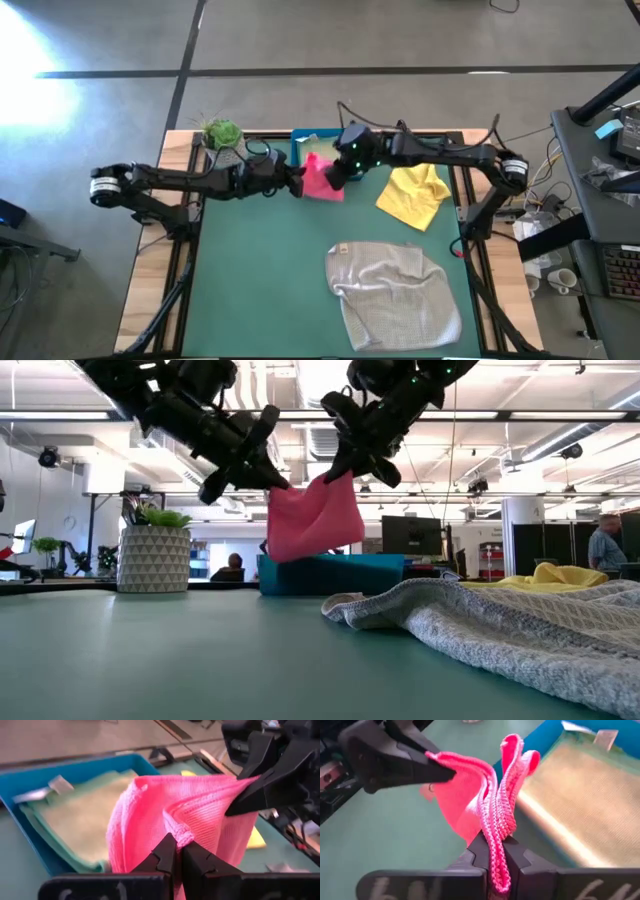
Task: Fold microfiber towels
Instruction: Put the folded pink microfiber towel into the blue bin
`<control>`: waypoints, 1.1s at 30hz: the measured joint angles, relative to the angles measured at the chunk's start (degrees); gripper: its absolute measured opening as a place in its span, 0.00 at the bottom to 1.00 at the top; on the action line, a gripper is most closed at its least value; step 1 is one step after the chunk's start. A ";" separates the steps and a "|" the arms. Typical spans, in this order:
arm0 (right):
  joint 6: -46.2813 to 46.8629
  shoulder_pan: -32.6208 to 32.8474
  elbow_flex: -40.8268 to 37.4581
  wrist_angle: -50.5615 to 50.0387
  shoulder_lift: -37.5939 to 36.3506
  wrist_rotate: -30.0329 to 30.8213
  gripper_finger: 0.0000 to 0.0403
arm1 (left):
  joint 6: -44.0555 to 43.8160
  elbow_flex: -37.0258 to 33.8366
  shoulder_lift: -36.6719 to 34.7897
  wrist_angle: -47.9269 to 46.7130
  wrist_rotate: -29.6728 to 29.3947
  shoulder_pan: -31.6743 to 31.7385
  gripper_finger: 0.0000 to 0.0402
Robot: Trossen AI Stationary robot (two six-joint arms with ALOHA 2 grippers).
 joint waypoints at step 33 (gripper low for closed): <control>-17.87 -20.29 0.26 10.97 12.39 -12.58 0.02 | 16.40 15.58 17.28 -0.83 0.76 15.49 0.00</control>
